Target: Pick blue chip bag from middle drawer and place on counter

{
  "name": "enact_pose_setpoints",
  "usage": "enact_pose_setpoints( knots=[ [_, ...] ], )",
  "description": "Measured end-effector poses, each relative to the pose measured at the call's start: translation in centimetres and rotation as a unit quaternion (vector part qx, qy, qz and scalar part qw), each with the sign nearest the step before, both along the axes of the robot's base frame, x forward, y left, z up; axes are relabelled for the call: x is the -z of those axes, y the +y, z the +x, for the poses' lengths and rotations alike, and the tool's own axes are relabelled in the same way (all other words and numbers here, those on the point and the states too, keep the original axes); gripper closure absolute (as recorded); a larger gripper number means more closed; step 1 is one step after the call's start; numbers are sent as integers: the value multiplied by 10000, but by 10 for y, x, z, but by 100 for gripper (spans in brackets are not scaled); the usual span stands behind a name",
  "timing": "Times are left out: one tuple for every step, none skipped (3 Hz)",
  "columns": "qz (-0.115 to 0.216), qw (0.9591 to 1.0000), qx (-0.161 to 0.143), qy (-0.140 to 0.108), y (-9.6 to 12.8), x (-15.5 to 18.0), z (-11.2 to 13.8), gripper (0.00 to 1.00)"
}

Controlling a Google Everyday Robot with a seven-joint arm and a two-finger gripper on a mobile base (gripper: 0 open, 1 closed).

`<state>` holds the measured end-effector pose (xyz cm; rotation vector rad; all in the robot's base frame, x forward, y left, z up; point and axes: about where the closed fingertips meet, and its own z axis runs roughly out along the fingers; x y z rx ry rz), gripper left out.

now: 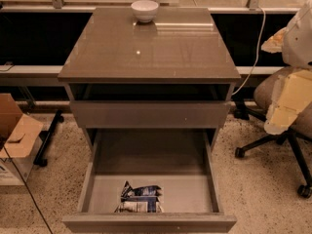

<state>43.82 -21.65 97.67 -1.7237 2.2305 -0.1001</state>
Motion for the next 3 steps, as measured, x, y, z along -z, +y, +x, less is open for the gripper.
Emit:
enact_pose_setpoints(
  knots=[
    [1, 10000, 0, -1, 0, 0, 0, 0],
    [246, 9996, -51, -163, 5, 11, 0, 0],
    [802, 9961, -57, -366, 15, 45, 2, 0]
  ],
)
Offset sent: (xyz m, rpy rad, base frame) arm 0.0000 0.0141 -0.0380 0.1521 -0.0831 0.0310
